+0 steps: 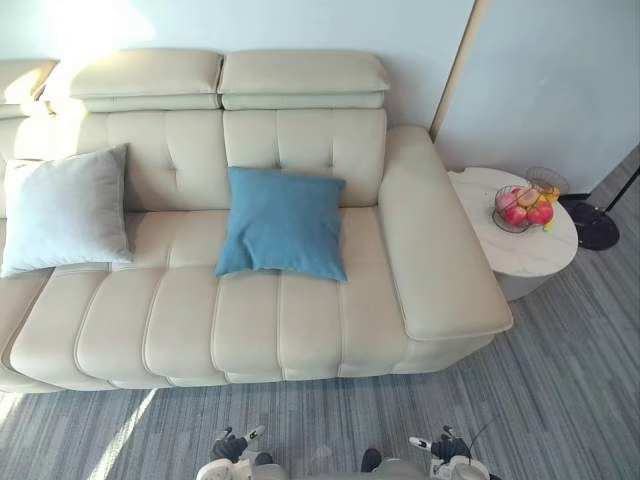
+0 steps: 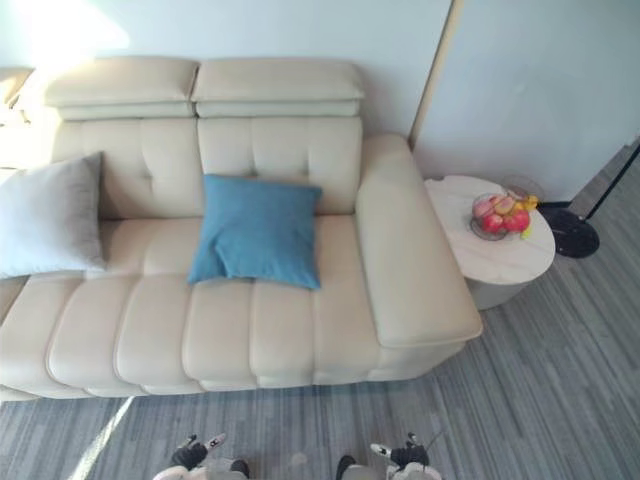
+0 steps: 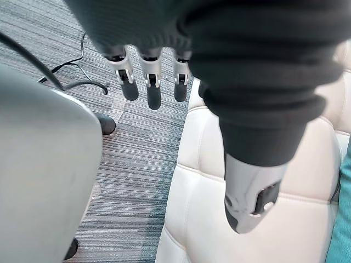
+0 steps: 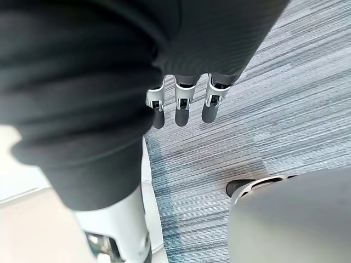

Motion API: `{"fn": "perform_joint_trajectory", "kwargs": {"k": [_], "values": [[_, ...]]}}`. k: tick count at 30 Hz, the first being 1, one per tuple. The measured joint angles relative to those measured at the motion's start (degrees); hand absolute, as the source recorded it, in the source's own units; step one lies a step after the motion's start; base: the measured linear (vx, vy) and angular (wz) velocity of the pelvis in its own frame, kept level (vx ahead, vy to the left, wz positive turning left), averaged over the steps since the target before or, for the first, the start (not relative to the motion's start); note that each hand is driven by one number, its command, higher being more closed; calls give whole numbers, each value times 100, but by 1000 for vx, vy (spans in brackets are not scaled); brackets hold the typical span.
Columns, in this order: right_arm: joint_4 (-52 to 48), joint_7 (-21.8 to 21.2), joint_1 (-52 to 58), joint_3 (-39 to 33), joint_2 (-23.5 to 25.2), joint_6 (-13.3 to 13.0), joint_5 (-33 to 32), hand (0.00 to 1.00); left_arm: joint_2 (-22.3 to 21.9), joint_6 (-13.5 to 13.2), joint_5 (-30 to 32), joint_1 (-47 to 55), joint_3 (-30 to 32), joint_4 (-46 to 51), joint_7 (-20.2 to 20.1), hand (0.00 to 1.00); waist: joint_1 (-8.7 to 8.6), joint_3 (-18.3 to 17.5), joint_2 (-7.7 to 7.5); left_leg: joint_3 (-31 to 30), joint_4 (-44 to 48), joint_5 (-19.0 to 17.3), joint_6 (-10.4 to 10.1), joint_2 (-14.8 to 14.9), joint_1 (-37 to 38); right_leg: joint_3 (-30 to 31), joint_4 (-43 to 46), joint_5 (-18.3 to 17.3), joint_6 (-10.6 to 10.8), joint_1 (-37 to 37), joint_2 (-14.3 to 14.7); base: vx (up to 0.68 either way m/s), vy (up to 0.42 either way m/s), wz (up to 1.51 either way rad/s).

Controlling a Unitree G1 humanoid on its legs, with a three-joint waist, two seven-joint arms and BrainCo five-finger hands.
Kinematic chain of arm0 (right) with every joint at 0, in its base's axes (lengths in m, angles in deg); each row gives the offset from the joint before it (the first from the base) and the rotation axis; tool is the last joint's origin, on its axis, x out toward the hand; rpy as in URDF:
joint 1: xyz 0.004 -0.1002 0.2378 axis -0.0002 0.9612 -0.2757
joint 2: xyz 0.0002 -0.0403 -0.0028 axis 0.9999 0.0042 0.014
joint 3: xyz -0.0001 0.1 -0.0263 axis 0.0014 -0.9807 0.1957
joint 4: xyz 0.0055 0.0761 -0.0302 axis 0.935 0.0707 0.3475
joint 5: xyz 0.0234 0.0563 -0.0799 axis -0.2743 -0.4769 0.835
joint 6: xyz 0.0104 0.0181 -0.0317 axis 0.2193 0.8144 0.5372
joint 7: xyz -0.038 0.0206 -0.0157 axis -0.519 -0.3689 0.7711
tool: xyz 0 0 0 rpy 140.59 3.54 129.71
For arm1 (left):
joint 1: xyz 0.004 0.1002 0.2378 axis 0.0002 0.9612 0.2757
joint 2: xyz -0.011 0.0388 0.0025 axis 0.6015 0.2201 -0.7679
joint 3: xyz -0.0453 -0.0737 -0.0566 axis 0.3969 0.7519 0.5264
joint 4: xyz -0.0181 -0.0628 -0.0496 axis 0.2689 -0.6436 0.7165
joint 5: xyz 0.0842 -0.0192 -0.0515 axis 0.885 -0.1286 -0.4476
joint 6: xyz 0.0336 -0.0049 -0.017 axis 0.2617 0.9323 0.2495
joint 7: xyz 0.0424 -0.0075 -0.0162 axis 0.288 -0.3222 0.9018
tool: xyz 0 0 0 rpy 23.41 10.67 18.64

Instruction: Pick up cushions and gather them together orderly.

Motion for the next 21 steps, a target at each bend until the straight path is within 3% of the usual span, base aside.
{"fn": "perform_joint_trajectory", "kwargs": {"k": [5, 12, 21], "values": [[62, 1, -19, -30, -2, 9, 1, 0, 83, -3, 96, 11, 14, -70, 4, 0, -7, -2, 13, -1, -190, 56, 81, -99, 152, 16, -229, 100, 32, 170, -52, -4, 49, 3], [89, 2, -46, -221, -52, 44, 37, 0, 71, 1, 207, 18, 5, -174, -3, 0, -36, -40, 157, -40, -324, 66, 90, -106, 292, -5, -366, 119, 42, 309, -39, 11, -2, 1], [152, 4, -54, -220, -58, 64, 51, 0, 128, 10, 222, 12, -54, -217, -7, 0, -53, -49, 112, -86, -492, 65, 92, -125, 457, -35, -490, 120, 45, 481, -37, 30, 1, 3]]}}
